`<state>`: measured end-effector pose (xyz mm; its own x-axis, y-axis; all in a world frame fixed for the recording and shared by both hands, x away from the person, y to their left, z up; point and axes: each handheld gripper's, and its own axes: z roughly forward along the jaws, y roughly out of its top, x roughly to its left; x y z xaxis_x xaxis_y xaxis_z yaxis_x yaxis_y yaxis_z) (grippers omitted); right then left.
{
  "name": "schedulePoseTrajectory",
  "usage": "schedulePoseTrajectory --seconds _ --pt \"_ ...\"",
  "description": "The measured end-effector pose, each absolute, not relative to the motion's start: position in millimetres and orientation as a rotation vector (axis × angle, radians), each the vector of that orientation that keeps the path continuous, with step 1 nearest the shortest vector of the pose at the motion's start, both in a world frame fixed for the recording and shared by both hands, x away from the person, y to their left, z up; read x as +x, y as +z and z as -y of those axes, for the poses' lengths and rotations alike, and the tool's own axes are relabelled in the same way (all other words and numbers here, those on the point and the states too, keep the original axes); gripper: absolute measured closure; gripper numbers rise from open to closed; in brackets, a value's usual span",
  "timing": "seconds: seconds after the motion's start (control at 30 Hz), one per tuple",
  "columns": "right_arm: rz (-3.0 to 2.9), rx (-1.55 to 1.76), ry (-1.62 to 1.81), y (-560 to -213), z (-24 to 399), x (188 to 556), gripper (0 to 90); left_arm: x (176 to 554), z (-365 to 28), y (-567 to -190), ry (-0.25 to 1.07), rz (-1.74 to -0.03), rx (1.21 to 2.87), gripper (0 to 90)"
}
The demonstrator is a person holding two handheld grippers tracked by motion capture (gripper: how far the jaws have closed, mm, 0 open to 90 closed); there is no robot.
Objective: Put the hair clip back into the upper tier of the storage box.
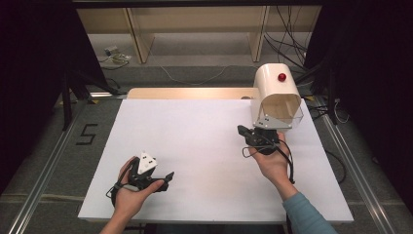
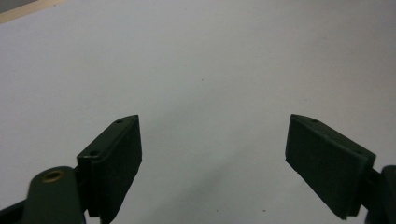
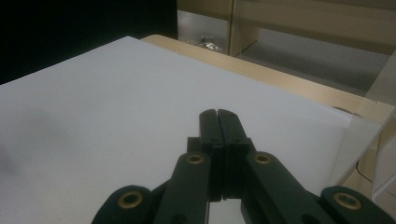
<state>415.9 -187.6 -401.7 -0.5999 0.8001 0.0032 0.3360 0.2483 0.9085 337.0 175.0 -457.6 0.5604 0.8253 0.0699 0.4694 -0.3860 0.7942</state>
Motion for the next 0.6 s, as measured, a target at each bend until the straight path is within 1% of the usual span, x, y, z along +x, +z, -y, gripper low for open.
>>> schedulePoseTrajectory --seconds 0.6 --pt "-2.032 1.042 1.332 -397.3 192.8 417.1 90.0 337.1 -175.1 -457.7 0.602 -1.036 2.043 18.6"
